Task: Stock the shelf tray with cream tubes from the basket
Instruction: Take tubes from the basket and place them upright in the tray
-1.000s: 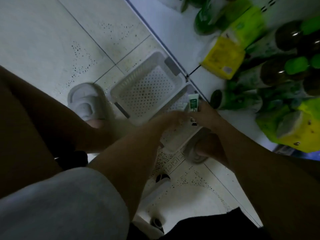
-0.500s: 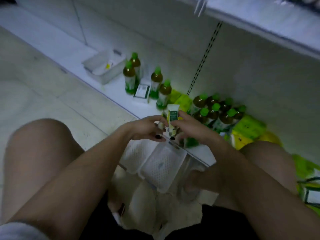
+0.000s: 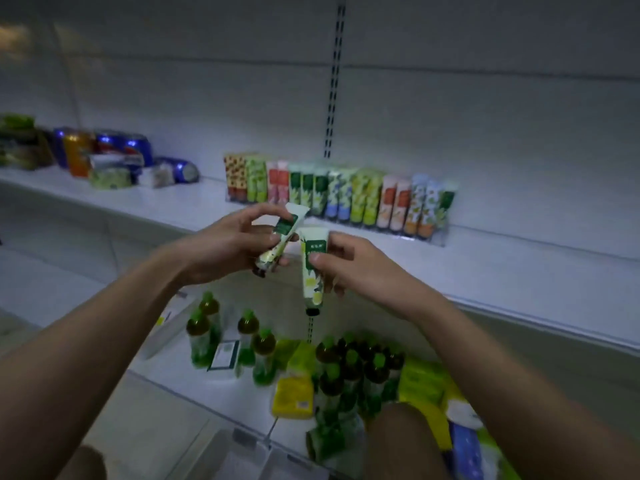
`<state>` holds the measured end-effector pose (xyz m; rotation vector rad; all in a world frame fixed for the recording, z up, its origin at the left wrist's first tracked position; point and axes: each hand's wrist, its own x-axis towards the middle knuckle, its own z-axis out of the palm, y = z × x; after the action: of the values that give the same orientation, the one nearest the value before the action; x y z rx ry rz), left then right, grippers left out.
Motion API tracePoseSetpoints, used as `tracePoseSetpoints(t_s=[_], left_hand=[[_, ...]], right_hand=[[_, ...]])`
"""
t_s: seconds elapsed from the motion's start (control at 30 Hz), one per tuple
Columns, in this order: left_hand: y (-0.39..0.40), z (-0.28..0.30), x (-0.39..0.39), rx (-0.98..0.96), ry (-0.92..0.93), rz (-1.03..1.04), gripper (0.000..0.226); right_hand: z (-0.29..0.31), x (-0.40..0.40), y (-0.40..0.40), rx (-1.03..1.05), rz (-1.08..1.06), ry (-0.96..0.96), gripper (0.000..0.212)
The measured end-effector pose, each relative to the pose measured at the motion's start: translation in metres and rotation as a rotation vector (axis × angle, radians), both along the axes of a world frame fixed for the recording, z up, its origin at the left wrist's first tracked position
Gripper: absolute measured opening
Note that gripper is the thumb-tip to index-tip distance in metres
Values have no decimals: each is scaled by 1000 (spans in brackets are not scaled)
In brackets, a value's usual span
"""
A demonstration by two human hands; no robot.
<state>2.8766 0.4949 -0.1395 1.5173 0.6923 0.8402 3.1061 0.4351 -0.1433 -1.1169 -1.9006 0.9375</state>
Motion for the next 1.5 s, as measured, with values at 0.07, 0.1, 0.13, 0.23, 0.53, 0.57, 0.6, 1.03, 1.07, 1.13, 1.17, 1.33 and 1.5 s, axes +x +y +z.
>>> tracePoseSetpoints(t_s=[0.07,0.1,0.13,0.23,0.53,0.57,0.6,1.03,1.07,1.13,1.17,1.33,1.5], left_hand=[[8,29,20,36,7,-13,57],[11,42,31,44,5,-23,65],[14,53,43,50,7,-33,68],[26,78,77,74,50,-24,60],[67,113,162,305,192,25,37],[71,115,171,318,189,25,34],[75,117,179,331,187,23,33],[103,111,242,391,76,-1,19],[104,109,245,401,77,14,19],[105,107,251,428,86,44,19],[105,108,254,449,100,61,19],[101,113,267,660,259,161,24],[94,109,287,852,474,223,22]], right_hand=[[28,23,2,34,-53,1,21],[40,36,2,50,-84,-3,24],[50,49,4,60,-111,0,26],[73,92,13,65,-202,10,24],[95,199,68,343,-723,-149,15],[94,205,76,373,-759,-173,15],[94,210,84,400,-783,-197,15],[56,212,147,434,-736,-479,13],[52,211,148,413,-737,-483,14],[50,212,150,385,-744,-464,17],[49,214,150,375,-761,-438,21],[13,240,124,230,-893,-477,39],[-38,252,92,-35,-743,-784,54]])
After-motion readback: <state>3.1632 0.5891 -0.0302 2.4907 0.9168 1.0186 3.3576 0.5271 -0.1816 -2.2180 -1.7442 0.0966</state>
